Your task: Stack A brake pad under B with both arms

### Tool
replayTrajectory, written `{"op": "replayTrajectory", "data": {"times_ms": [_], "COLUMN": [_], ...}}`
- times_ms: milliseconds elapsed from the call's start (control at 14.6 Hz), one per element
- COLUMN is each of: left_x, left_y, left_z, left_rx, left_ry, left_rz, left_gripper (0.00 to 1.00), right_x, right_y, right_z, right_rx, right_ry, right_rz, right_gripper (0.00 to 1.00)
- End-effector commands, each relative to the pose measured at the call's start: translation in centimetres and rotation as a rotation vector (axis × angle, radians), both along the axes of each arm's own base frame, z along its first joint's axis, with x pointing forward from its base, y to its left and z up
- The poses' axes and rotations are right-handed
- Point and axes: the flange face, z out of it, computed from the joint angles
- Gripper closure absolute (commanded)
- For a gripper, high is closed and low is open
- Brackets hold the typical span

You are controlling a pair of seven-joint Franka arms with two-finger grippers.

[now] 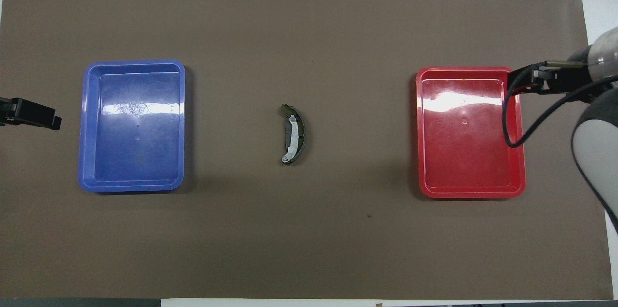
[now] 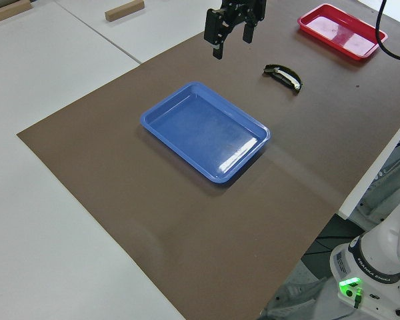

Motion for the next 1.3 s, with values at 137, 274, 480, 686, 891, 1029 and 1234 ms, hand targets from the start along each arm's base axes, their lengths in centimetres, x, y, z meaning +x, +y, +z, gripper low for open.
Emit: {"op": "replayTrajectory", "data": {"times_ms": [137, 274, 480, 686, 891, 1029, 1234], "left_x": [-0.7, -0.7, -0.7, -0.7, -0.7, -0.7, -0.7], "left_y": [0.3, 0.3, 0.3, 0.3, 0.3, 0.3, 0.3], "left_z": [0.4, 0.4, 0.4, 0.4, 0.4, 0.4, 0.4], "left_rx": [0.018, 0.018, 0.018, 0.018, 0.018, 0.018, 0.018], "left_ry": [-0.003, -0.003, -0.003, -0.003, -0.003, -0.003, -0.003], "left_rz": [0.012, 0.012, 0.012, 0.012, 0.012, 0.012, 0.012], "left_gripper": [0.00, 0.00, 0.00, 0.00, 0.00, 0.00, 0.00], "right_x": [-0.3, -0.6, -0.7, -0.6, -0.9, -1.1, -1.1], "right_y": [-1.8, -1.0, -1.6, -1.3, -1.2, -1.1, -1.1], "right_z": [2.8, 2.8, 3.9, 3.6, 3.4, 3.3, 3.6], "right_rx": [0.015, 0.040, 0.043, 0.040, 0.053, 0.053, 0.050], "right_ry": [0.036, 0.049, 0.092, 0.091, 0.099, 0.106, 0.103], "right_rz": [0.070, 0.069, 0.066, 0.087, 0.087, 0.086, 0.091], "right_gripper": [0.00, 0.00, 0.00, 0.00, 0.00, 0.00, 0.00]}}
